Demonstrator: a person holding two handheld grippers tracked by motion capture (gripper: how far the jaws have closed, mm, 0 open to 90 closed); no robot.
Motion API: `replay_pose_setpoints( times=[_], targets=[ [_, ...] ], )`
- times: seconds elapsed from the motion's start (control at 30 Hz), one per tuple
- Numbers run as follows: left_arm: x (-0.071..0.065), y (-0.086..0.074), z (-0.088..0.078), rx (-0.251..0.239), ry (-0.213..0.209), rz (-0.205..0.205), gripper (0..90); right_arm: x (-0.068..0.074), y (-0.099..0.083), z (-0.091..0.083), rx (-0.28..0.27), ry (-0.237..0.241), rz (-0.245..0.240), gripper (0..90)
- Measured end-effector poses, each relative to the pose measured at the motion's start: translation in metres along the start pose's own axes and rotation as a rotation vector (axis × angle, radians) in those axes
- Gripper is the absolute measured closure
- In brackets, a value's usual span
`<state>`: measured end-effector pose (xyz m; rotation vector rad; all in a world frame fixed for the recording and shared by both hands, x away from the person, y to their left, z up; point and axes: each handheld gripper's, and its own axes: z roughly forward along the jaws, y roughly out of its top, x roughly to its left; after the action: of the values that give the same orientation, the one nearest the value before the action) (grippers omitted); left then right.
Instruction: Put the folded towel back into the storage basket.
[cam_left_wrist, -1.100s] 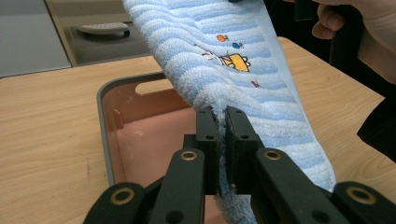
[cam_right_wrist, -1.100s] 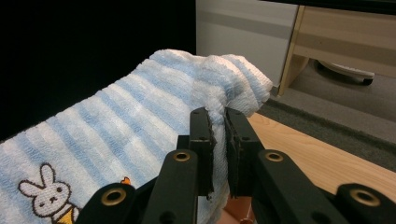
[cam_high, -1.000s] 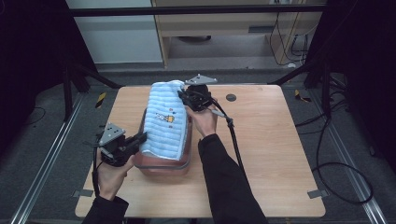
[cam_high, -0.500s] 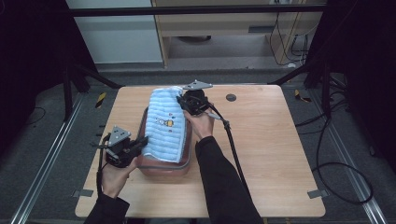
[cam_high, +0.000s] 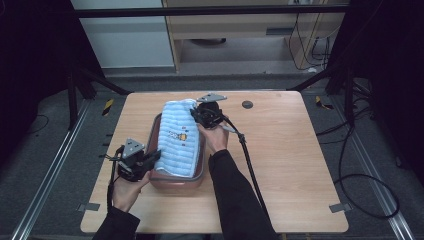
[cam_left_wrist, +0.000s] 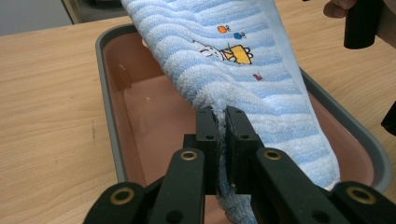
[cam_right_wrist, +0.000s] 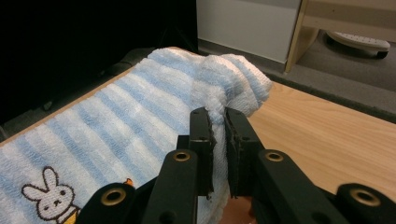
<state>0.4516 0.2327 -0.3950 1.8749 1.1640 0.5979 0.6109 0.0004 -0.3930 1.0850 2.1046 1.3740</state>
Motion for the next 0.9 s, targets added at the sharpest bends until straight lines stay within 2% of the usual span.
replay_pose_setpoints(
  times=[0.57,0.9],
  targets=[
    [0.001,-0.013,0.012,0.056,0.028,0.008,85.1,0.001,-0.021,0.017,0.054,-0.005,-0.009,82.5],
    [-0.001,-0.018,0.017,0.080,0.028,0.018,85.0,0.001,-0.031,0.023,0.077,-0.007,-0.011,82.4]
  ],
)
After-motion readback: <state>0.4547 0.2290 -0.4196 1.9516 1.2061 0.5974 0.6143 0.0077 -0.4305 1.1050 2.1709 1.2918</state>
